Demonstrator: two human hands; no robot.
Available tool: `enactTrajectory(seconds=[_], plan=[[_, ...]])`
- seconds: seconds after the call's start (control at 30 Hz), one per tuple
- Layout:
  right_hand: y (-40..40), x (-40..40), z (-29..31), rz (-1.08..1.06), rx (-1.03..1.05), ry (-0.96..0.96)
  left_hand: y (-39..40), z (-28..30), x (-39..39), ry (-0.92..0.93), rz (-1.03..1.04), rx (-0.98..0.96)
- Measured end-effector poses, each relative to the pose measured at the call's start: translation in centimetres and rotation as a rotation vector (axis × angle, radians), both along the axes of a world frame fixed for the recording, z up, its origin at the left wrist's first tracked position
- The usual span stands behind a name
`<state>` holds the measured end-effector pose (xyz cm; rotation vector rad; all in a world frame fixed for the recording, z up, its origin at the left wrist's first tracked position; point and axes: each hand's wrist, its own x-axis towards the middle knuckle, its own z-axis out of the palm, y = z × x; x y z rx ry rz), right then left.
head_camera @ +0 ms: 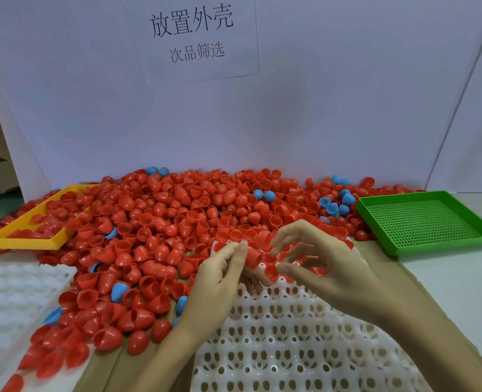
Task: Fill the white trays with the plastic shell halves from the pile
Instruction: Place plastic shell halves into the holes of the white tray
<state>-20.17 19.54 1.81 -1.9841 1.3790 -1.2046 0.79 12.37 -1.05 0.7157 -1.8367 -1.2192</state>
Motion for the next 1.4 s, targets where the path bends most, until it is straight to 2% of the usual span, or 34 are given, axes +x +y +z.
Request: enactTrajectory(seconds=[0.1, 0.3, 0.47, 0.67, 0.73, 0.9, 1.23, 1.3, 1.4], plan=[[0.1, 0.6, -0.3, -0.026, -0.016, 0.101, -0.1, 0.1, 0.1, 0.002, -0.012, 0.006], [0.3, 1.9, -0.6, -0.106, -0.105, 0.144, 0.2, 0.1, 0.0, -0.065, -0.080, 0.005], [0.3, 1.2, 0.0, -0.163, -0.067, 0.198, 0.6, -0.1, -0.1, -0.136, -0.095, -0.045], [-0.4, -5.7, 0.6, -0.387, 0.035, 0.404, -0.2, 0.0, 0.4, -0.149, 0.028, -0.104], [-0.5, -7.2, -0.1, -0.406, 0.086, 0.489, -0.7, -0.1, 0.5, -0.148, 0.080, -0.132], [-0.8, -8.5, -1.1, -0.386, 0.161, 0.553, -1.8, -0.7, 1.2, -0.162, 0.191, -0.186], [-0.7, -8.7, -0.5, -0.381, 0.165, 0.569, -5.3, -2.4, 3.2, -0.534, 0.560, -0.510], [-0.7, -8.6, -0.6, -0.387, 0.161, 0.574, -6.1, -2.5, 3.7, -0.597, 0.549, -0.518], [-0.9, -8.4, -0.6, -0.410, 0.123, 0.561, -7.2, -2.8, 3.6, -0.647, 0.409, -0.496]])
